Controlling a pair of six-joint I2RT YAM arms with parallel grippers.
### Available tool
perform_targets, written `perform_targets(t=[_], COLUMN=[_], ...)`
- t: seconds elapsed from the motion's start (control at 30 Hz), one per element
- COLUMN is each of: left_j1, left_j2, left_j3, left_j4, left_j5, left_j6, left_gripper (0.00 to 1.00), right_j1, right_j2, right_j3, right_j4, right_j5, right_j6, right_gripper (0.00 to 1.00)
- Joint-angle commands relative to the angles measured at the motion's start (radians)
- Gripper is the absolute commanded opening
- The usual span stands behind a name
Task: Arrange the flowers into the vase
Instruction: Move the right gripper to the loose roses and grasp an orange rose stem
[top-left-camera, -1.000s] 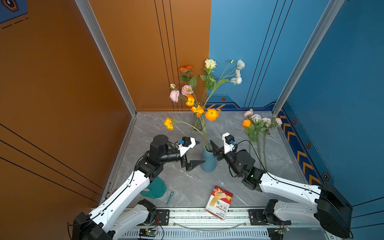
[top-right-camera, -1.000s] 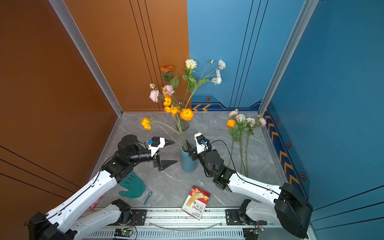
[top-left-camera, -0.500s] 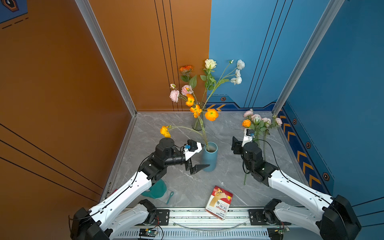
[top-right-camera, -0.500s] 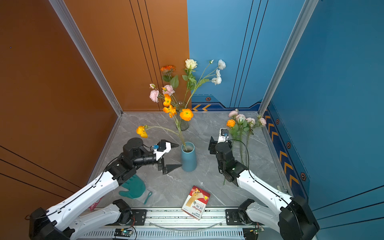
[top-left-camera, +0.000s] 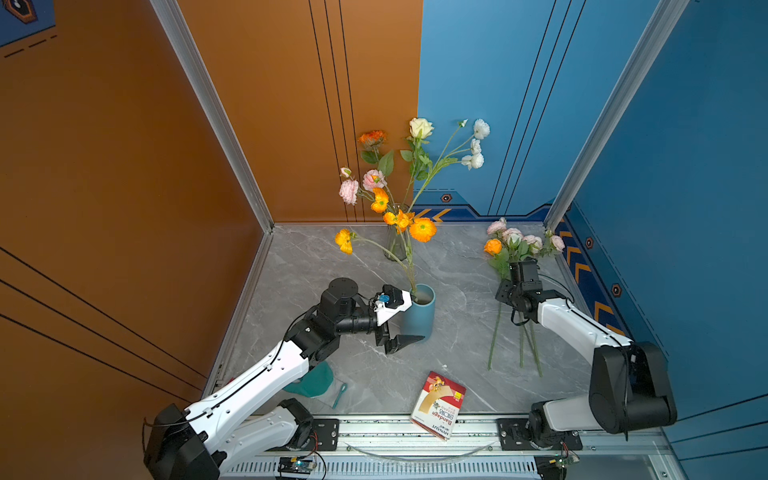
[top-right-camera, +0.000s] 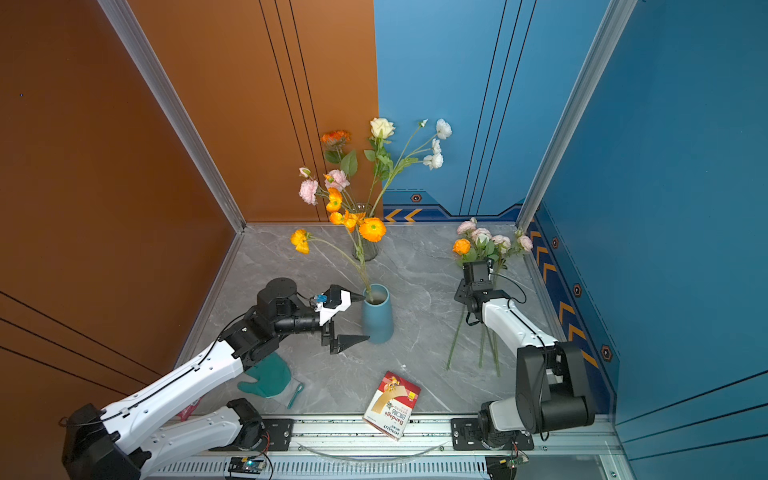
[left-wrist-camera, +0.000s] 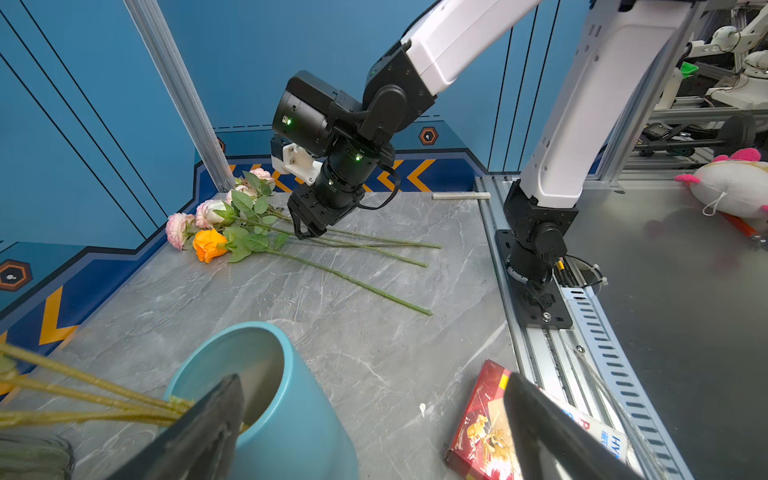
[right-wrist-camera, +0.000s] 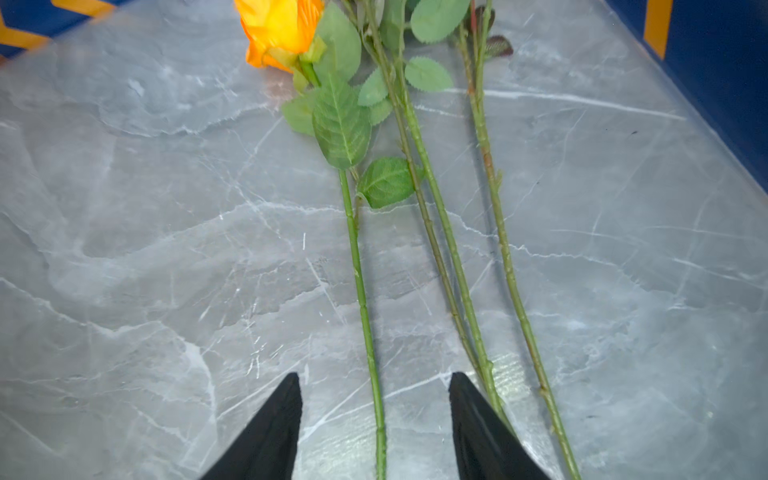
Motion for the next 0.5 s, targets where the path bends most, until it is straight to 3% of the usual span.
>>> perform_targets(t=[0.0, 0.23, 0.47], left_j1=[-0.009, -0.011, -0.010], left_j2=[-0.001, -0.001, -0.002], left_j3=[-0.009, -0.010, -0.011], left_j4=[0.016, 0.016, 0.016], left_j5=[0.025, 0.017, 0.019], left_j6=[0.013, 0.015, 0.018], left_gripper=[0.98, 0.98, 0.98], right_j1=[-0.005, -0.009, -0.037], right_j2=[0.057, 0.144, 0.237], right_j3=[0.026, 0.051, 0.123], right_j4=[-0.055, -0.017, -0.033], right_j5=[-0.071, -0.042, -0.084], right_j6=[-0.006, -0.017, -0.003], right_gripper=[0.52, 0.44, 0.36])
